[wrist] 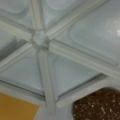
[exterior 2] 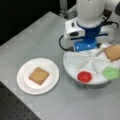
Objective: Ingredient selection for cheeseburger or sandwich
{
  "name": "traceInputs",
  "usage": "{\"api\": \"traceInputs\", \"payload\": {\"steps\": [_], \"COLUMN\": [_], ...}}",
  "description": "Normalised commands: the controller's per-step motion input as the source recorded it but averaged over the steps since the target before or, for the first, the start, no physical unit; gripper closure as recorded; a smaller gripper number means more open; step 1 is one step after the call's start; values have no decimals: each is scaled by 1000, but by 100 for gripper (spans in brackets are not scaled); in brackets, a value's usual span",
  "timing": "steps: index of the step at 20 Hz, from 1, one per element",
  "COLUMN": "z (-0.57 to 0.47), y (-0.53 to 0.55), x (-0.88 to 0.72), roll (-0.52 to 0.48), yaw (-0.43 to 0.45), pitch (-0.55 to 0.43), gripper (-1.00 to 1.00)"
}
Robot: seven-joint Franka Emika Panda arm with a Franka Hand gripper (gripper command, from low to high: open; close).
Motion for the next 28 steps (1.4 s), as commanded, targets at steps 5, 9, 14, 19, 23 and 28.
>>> {"api": "traceInputs", "payload": {"steps": [5, 9, 14, 19, 23, 28], "z": [60, 30, 25, 26, -17, -83], "y": [-30, -53, -81, -94, -17, 79], "x": [-273, -314, -376, -392, -377, -390], "roll": [58, 154, 193, 181, 208, 246], "yaw": [-357, -399, -307, -243, -221, -226], "pitch": [-75, -93, -76, -93, -131, -186], "gripper": [-100, -100, -100, -100, -100, -100]}}
